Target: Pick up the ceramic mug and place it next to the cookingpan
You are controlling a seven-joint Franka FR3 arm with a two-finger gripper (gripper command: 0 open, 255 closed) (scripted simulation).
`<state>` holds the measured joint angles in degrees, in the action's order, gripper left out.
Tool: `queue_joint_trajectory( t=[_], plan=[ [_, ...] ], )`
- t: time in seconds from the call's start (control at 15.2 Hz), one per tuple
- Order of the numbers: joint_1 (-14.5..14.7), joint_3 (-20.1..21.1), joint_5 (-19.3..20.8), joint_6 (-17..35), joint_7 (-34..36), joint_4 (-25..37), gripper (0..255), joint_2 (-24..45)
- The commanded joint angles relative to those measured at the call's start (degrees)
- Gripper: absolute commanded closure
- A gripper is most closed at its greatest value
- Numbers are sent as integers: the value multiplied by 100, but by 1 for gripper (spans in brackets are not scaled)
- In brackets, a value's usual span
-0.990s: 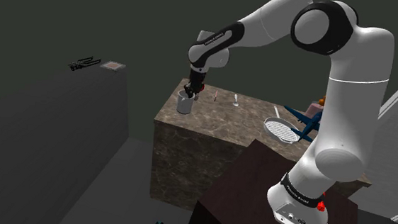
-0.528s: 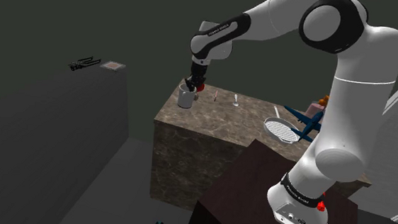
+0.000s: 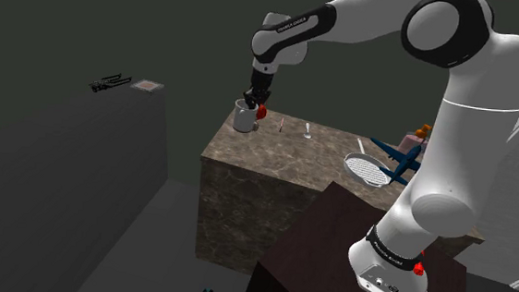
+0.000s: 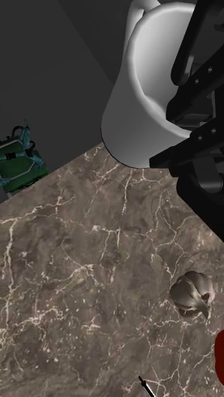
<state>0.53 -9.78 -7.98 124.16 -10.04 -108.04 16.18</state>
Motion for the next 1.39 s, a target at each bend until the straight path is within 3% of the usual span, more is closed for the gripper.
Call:
queue_joint_trajectory(
  t=[0.0, 0.66, 1.32],
  plan=[
    [8, -4, 22, -122, 29, 65, 255, -59],
    [-513, -469, 227, 255, -914, -1643, 255, -1344],
    [-1161, -1128, 631, 334, -1967, -2686, 255, -2288]
  ],
)
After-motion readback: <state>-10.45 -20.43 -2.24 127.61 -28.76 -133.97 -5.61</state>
